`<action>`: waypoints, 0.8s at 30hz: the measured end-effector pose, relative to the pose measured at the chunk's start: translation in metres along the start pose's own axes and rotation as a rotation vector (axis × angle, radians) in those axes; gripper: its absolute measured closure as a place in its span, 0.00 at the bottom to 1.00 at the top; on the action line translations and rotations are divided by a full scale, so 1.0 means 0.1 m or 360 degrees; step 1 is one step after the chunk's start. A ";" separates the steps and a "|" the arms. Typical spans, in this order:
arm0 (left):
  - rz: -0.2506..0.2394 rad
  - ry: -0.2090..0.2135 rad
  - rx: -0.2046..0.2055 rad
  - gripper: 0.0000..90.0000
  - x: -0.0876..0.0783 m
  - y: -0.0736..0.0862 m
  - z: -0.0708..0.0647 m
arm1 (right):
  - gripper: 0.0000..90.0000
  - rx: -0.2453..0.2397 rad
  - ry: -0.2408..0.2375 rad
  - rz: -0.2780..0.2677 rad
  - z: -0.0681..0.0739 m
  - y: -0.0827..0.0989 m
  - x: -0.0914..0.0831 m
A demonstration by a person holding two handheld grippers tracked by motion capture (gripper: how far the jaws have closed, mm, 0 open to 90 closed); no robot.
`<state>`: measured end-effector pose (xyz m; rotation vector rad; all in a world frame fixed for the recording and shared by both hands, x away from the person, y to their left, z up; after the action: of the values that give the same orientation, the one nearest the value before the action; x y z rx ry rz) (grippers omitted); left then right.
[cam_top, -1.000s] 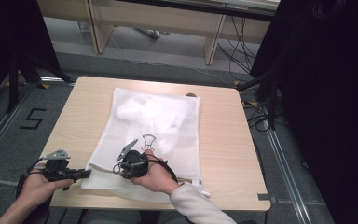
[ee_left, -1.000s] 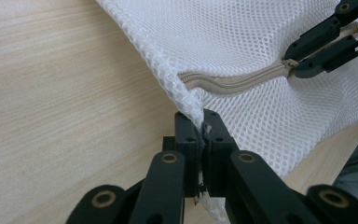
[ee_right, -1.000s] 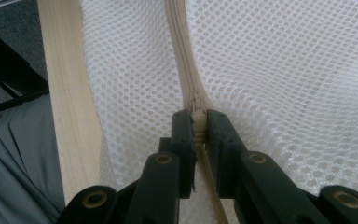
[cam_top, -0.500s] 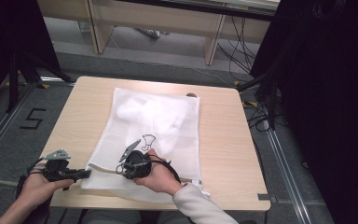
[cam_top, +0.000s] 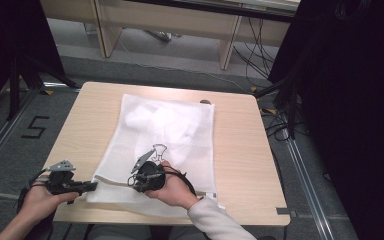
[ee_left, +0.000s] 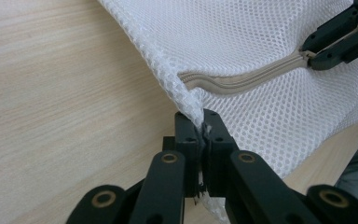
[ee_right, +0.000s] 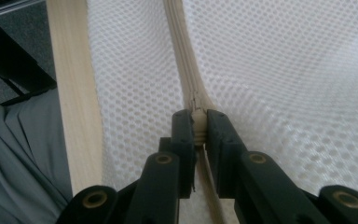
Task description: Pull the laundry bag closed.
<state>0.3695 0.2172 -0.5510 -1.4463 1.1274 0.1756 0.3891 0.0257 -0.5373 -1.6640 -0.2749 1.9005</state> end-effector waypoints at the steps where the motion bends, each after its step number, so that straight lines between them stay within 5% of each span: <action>1: 0.0000 0.0000 -0.0004 0.96 0.00 0.00 0.00 | 0.92 0.0027 0.0008 0.0011 -0.01 0.02 -0.01; 24: 0.0016 -0.0015 0.0010 0.96 0.00 0.01 0.01 | 0.92 0.0014 0.0011 0.0003 -0.02 0.12 -0.12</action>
<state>0.3693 0.2183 -0.5523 -1.4331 1.1266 0.1858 0.3880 0.0090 -0.5335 -1.6654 -0.2615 1.8943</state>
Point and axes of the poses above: each handheld gripper's, and its own axes: x roughly forward along the jaws, y roughly out of its underside, z roughly to its left, the point moved 8 cm from there along x, roughly forward along the jaws, and after that the axes turned 7 degrees about -y, right-handed, at the moved point
